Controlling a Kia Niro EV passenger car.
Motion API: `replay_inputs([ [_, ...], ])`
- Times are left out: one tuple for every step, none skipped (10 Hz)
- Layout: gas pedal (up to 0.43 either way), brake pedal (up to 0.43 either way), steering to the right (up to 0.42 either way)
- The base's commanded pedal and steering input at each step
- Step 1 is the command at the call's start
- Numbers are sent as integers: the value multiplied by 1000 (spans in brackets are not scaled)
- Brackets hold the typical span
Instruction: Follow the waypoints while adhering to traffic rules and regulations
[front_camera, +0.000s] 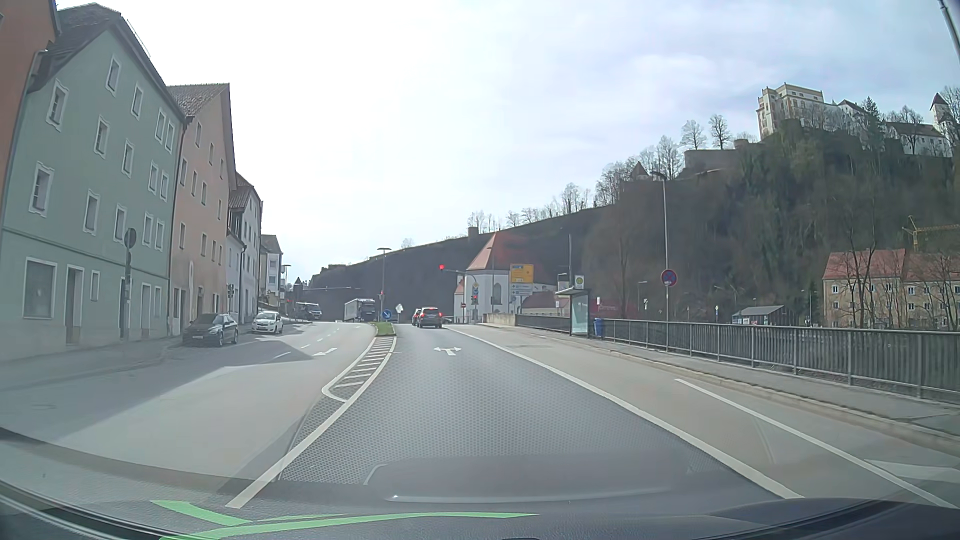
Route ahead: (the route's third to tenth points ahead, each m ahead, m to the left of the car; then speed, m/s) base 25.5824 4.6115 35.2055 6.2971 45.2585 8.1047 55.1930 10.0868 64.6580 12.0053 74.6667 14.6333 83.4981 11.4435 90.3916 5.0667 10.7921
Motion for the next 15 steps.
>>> replay_inputs([
  [0, 0, -8],
  [0, 0, -9],
  [0, 0, -9],
  [0, 0, -9],
  [0, 0, -9],
  [0, 0, -10],
  [0, 0, -12],
  [0, 0, -14],
  [0, 0, -15],
  [0, 0, -15],
  [0, 0, -16],
  [0, 0, -15],
  [0, 6, -16],
  [0, 43, -15],
  [0, 73, -16],
])
